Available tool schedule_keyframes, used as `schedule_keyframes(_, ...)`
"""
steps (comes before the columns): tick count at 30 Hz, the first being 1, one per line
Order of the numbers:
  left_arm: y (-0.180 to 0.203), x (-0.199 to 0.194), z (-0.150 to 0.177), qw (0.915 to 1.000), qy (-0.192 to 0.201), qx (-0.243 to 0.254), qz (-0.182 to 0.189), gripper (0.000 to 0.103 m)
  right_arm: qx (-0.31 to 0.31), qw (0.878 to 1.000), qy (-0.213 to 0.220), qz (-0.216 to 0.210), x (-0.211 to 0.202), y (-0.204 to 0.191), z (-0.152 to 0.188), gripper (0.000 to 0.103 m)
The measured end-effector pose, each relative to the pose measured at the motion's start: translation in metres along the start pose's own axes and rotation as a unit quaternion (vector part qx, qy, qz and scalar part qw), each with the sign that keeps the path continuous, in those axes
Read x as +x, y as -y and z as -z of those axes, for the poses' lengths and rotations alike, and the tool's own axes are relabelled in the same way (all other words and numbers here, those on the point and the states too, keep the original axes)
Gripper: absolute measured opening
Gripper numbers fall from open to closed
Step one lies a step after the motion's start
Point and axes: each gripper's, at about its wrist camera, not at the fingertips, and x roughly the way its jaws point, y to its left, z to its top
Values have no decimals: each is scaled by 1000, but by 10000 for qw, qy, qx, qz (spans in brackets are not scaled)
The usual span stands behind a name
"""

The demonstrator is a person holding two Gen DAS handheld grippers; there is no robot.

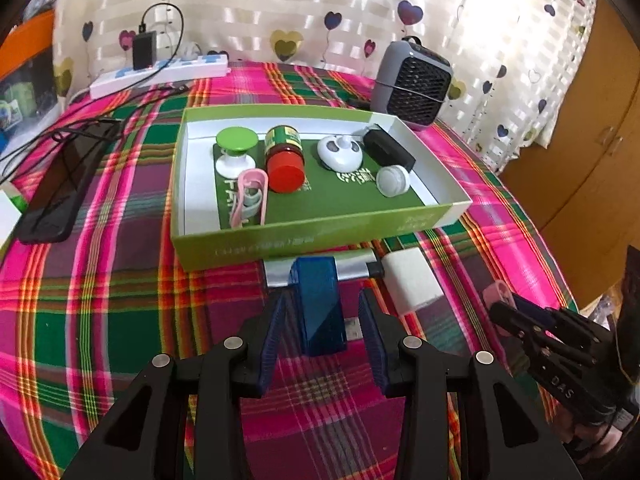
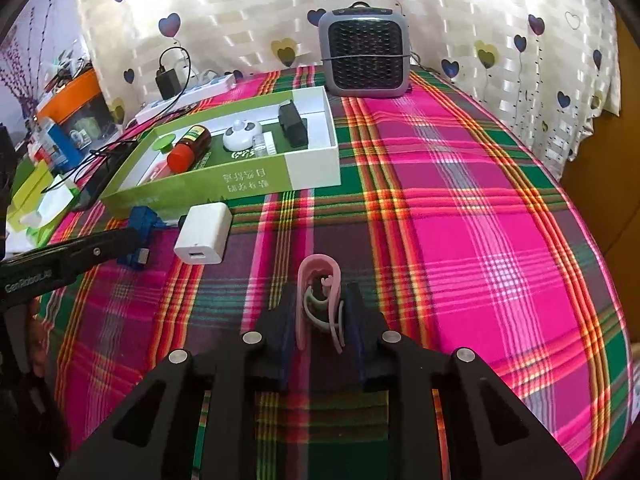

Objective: Organize rigid objects
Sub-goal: 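Grasp the blue USB device with the left gripper while the right gripper grasps the pink cable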

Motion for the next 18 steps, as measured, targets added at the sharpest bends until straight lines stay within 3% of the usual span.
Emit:
schedule_keyframes(6,4,10,-3,9995,-109,40,-289,37,-93,9999,-20,-106,1,2,-1,24)
schedule_keyframes(18,10,13,-5,9983,-128,203,-530,37,-135,9995,-77,-280,6,2,-5,24)
